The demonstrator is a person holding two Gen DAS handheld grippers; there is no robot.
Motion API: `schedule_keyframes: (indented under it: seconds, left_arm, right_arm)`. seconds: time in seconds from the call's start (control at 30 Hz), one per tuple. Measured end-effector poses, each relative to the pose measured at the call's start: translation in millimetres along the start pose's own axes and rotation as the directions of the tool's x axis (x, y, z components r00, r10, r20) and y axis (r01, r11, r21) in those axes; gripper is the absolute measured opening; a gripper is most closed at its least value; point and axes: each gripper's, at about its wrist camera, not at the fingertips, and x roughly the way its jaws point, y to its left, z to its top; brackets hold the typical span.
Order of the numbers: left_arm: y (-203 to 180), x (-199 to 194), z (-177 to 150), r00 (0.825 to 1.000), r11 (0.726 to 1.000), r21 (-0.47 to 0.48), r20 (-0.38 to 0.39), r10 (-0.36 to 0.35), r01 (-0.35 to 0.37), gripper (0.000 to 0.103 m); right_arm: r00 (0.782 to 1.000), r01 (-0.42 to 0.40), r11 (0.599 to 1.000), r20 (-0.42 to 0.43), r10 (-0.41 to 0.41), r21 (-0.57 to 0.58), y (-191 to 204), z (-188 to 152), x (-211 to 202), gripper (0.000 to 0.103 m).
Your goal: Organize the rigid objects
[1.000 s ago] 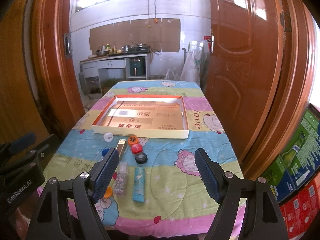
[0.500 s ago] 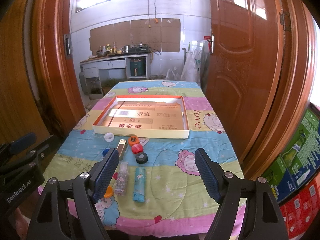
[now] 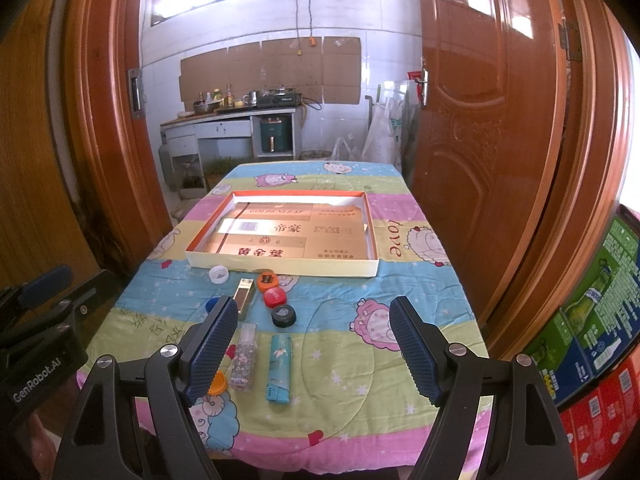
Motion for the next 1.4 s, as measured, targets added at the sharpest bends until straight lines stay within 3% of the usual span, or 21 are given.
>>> schedule_keyframes:
  seconds: [0.67,0.9,1.1,1.4]
  left_arm:
    - [2.6,3.4,-3.6,1.0,1.0,-0.004,-0.022,-0.007,0.007,0.062]
    - [12.6,36.1,-22.3,0.995,0.998,-0.021,-0.08,-0.066,0.064,0.062]
    - [8.2,74.9,-44.6,0.986,0.998,0.019,-0.153,-0.058,0.062,0.062]
    - [-6.0,129.3,-55.0,0.961,0.997,0.016,-0.266,-0.073,0.08,0.054]
  right_arm:
    - [1.0,-0.006,1.0,-0.024,0.006,0.02,2.2,-8.1,3.7,0.079]
    - [0.996,-0.005,0.999,-0.094,0.009,0.037,-0.4,-26.1,36.8,0.079]
    - [0.985,-0.008,0.999,-0.174,0.014,0.039,-0.7,-46.1,72.6,0.079]
    - [0.974,-0.025,0.999,-0.225,0.032,0.031,3.3,-57.3,112.4,0.079]
